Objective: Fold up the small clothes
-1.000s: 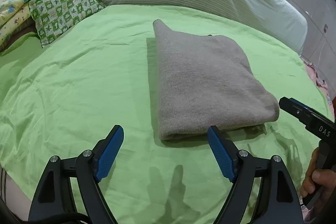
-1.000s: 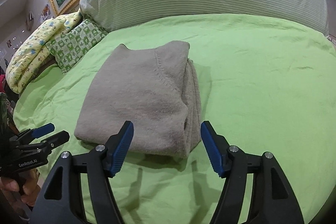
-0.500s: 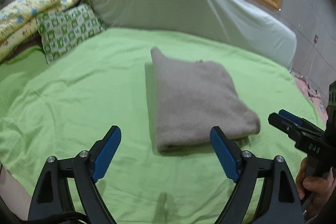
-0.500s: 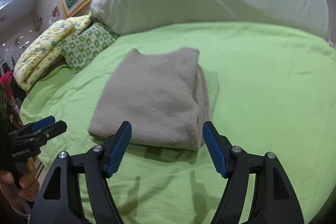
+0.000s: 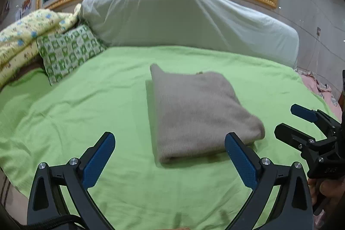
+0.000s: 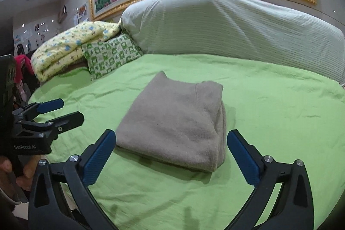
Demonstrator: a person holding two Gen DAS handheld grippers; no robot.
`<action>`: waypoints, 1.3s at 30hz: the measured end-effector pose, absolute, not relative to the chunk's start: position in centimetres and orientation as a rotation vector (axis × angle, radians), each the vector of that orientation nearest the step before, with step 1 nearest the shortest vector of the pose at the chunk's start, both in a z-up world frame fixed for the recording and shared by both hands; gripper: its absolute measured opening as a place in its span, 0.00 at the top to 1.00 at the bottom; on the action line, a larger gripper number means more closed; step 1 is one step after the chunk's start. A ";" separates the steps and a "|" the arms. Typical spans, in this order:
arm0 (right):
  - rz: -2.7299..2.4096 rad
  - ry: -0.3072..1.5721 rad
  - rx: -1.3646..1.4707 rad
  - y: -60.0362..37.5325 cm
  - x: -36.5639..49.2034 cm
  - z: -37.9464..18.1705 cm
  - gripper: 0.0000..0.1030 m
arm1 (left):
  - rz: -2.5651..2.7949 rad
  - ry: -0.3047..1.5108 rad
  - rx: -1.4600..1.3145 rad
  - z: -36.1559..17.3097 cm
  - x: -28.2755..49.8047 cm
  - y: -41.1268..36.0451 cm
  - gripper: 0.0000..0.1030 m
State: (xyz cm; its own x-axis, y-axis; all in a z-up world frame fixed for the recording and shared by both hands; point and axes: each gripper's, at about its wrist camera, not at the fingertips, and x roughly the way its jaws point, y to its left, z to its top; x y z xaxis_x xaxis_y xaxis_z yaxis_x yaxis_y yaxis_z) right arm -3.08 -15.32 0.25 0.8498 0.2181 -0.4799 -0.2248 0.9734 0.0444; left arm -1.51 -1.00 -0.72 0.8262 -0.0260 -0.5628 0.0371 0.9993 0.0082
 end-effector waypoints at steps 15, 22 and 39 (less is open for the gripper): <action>0.190 0.564 0.026 -16.6 -2.1 -5.5 0.00 | 0.033 0.642 -0.073 -7.3 -0.5 0.3 0.01; 0.199 0.528 0.012 -16.1 -2.8 -5.6 0.00 | 0.036 0.632 -0.036 -7.7 -0.6 -0.2 0.01; 0.199 0.540 0.021 -16.5 -2.5 -5.9 0.00 | 0.041 0.659 -0.010 -7.9 -0.2 -0.7 0.01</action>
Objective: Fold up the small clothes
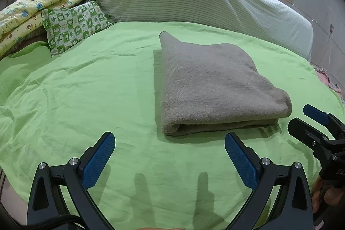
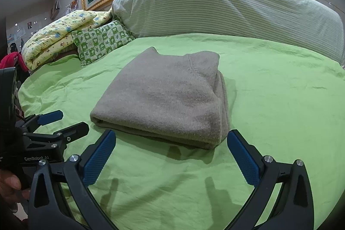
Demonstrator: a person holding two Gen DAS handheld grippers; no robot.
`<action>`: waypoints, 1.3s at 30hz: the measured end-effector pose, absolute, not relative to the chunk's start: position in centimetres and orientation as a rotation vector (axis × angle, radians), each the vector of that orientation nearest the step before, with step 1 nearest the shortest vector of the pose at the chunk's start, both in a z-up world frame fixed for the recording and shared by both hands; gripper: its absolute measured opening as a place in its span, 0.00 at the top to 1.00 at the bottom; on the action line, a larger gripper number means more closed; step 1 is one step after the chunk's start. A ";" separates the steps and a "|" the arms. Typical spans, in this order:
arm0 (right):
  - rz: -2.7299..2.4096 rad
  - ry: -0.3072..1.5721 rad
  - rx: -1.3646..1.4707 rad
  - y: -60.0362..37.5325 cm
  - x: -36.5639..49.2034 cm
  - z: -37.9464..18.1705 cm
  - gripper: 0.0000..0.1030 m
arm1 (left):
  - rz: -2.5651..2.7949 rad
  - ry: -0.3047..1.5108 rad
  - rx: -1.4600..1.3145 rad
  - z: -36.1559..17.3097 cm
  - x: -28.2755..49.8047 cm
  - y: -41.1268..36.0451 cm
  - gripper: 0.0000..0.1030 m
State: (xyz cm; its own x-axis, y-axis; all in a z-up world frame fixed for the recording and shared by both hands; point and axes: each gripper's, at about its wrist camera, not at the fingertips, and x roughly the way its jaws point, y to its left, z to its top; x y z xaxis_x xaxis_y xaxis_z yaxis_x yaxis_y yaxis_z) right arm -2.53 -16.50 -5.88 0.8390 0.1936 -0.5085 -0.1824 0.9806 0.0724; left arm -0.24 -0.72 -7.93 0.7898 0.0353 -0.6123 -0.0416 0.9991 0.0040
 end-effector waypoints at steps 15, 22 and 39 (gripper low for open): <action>0.197 0.549 0.035 -16.5 -2.2 -6.1 0.00 | 0.037 0.666 -0.002 -8.0 -0.1 -0.5 0.01; 0.197 0.547 0.035 -16.5 -2.2 -6.1 0.00 | 0.038 0.657 0.006 -7.8 -0.2 -0.7 0.01; 0.196 0.547 0.037 -16.4 -2.3 -6.1 0.00 | 0.038 0.665 0.009 -7.8 -0.2 -0.9 0.01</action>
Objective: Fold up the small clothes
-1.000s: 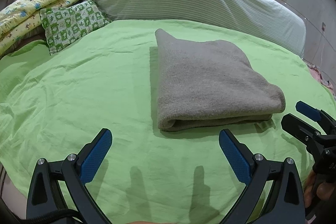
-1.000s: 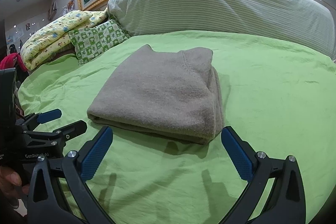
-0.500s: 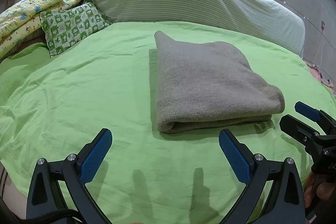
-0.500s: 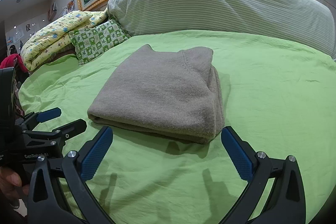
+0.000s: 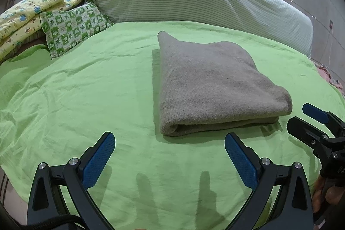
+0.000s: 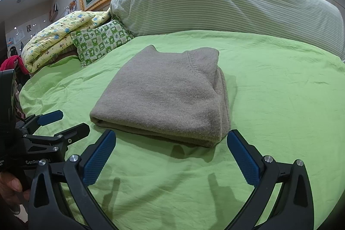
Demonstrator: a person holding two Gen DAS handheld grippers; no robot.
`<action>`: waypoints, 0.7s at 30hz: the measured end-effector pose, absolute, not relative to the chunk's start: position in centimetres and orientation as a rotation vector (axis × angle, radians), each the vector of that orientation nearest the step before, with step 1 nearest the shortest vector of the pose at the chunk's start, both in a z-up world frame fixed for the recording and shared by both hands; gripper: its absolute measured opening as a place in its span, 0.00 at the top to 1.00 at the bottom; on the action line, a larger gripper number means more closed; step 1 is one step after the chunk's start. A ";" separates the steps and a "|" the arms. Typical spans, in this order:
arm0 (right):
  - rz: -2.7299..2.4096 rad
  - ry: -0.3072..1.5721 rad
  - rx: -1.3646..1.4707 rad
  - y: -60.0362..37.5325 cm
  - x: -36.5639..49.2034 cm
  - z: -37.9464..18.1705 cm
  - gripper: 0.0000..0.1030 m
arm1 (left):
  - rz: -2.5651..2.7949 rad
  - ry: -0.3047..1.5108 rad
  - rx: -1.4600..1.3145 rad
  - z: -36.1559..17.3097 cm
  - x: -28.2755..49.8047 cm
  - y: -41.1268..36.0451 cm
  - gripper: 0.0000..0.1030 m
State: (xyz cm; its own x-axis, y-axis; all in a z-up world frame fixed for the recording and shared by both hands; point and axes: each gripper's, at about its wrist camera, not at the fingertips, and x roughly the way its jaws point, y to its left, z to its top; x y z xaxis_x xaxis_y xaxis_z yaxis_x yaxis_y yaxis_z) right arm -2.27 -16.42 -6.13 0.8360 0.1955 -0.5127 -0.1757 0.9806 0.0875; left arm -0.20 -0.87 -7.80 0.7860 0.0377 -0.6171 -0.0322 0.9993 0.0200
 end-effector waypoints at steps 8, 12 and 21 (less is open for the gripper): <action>0.196 0.548 0.040 -16.4 -2.3 -6.2 0.00 | 0.046 0.666 0.002 -7.7 -0.1 -0.7 0.01; 0.198 0.546 0.039 -16.5 -2.2 -6.1 0.00 | 0.040 0.674 0.002 -7.8 0.0 -0.7 0.01; 0.191 0.545 0.049 -16.2 -2.6 -6.2 0.00 | 0.039 0.678 -0.001 -7.8 0.2 -0.6 0.01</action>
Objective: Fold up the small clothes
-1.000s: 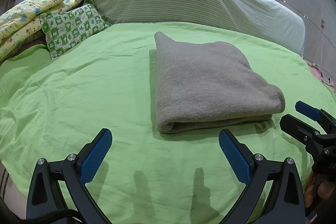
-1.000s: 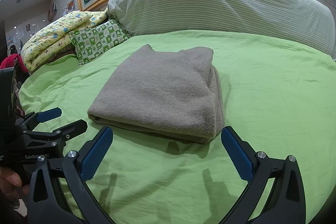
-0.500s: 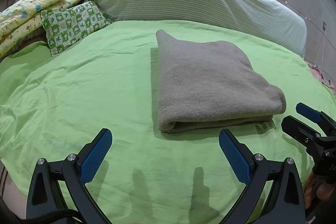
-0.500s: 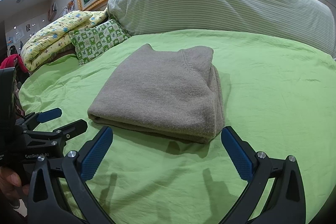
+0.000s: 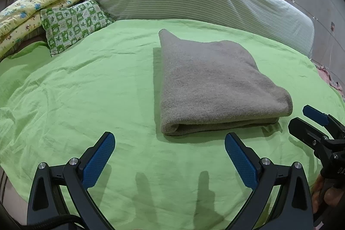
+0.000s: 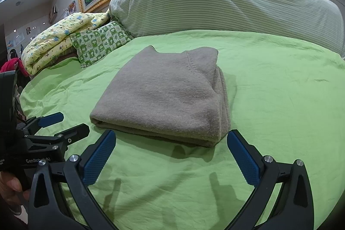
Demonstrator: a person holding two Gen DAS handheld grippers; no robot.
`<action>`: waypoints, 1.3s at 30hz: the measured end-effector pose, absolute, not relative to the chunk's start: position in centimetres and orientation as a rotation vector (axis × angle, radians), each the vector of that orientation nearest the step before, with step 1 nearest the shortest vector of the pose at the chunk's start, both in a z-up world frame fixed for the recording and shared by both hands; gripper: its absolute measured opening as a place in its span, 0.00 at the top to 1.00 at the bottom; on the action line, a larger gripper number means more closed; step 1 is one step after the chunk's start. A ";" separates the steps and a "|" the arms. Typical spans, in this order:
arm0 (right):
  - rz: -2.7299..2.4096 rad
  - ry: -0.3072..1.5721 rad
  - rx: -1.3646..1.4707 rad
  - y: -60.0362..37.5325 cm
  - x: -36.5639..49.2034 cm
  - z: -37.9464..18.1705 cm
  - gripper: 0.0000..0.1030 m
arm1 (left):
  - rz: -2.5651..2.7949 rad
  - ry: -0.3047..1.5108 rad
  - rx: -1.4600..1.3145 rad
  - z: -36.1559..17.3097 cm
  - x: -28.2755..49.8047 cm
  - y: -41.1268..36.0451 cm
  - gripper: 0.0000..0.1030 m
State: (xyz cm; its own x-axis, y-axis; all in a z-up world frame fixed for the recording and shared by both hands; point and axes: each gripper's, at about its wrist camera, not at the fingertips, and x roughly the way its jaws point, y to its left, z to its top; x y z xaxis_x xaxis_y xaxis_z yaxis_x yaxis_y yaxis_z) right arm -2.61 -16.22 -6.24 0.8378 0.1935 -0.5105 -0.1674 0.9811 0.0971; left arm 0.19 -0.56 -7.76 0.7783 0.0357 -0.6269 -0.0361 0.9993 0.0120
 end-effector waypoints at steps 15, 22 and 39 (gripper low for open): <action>0.189 0.547 0.053 -16.2 -2.6 -6.2 0.00 | 0.035 0.666 0.015 -7.4 -0.1 -1.0 0.01; 0.189 0.545 0.053 -16.1 -2.7 -6.2 0.00 | 0.034 0.665 0.017 -7.4 0.0 -1.0 0.01; 0.188 0.548 0.055 -16.2 -2.6 -6.2 0.00 | 0.038 0.665 0.025 -7.2 0.0 -1.1 0.01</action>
